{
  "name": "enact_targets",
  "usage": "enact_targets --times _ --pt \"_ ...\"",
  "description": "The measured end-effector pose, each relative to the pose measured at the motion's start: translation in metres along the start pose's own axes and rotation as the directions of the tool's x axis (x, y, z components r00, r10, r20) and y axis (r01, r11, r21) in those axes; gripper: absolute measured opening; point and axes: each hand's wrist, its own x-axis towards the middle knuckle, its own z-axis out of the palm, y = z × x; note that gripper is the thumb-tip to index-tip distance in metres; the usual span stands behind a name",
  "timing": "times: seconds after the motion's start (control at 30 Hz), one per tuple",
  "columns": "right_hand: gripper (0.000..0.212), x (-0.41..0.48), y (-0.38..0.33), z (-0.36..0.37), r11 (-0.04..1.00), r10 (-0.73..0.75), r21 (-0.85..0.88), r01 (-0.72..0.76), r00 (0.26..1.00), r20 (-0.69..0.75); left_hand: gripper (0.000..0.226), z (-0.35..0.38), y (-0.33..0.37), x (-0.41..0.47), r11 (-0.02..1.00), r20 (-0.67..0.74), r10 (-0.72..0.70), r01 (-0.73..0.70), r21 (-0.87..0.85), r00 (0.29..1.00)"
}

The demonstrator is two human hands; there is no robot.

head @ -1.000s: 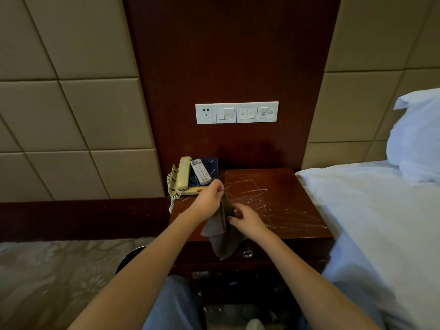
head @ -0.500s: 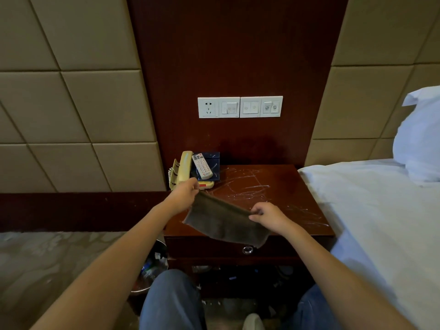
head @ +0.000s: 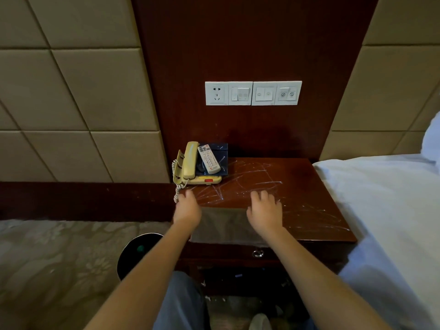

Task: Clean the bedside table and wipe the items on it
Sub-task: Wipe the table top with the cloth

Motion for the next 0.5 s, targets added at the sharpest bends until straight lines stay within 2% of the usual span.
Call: enact_targets --times 0.07,0.13,0.17,0.2,0.23,0.27,0.3,0.43,0.5 --pt "0.052 -0.005 -0.007 0.025 0.994 -0.107 -0.007 0.108 0.99 0.095 0.044 0.028 0.003 -0.011 0.975 -0.002 0.137 -0.135 0.178 0.991" --pt "0.056 -0.012 -0.011 0.051 0.981 -0.191 0.02 0.192 0.952 0.24 0.053 0.058 0.005 -0.021 0.917 0.131 0.282 -0.307 0.253 0.951" --pt "0.058 -0.016 -0.011 0.062 0.98 -0.199 0.035 0.197 0.935 0.293 0.055 0.07 0.004 -0.024 0.894 0.209 0.304 -0.354 0.276 0.929" --pt "0.067 -0.02 -0.01 0.072 0.981 -0.196 0.05 0.19 0.931 0.307 0.056 0.081 0.002 -0.025 0.882 0.257 0.303 -0.372 0.287 0.918" --pt "0.085 -0.023 -0.007 0.082 0.98 -0.201 0.053 0.194 0.937 0.285 0.056 0.089 -0.003 -0.025 0.882 0.27 0.3 -0.374 0.287 0.915" --pt "0.101 -0.024 -0.004 0.088 0.978 -0.208 0.042 0.204 0.942 0.264 0.056 0.094 -0.006 -0.025 0.881 0.259 0.302 -0.372 0.291 0.918" --pt "0.109 -0.023 -0.001 0.092 0.976 -0.215 0.03 0.214 0.945 0.245 0.06 0.097 -0.009 -0.026 0.873 0.241 0.316 -0.38 0.304 0.918" --pt "0.097 -0.017 0.01 0.088 0.962 -0.27 0.043 0.268 0.929 0.253 0.117 0.1 -0.013 -0.027 0.859 0.214 0.37 -0.421 0.292 0.904" --pt "0.091 -0.014 0.016 0.086 0.959 -0.281 0.048 0.278 0.924 0.261 0.12 0.101 -0.012 -0.026 0.856 0.222 0.378 -0.43 0.286 0.899"
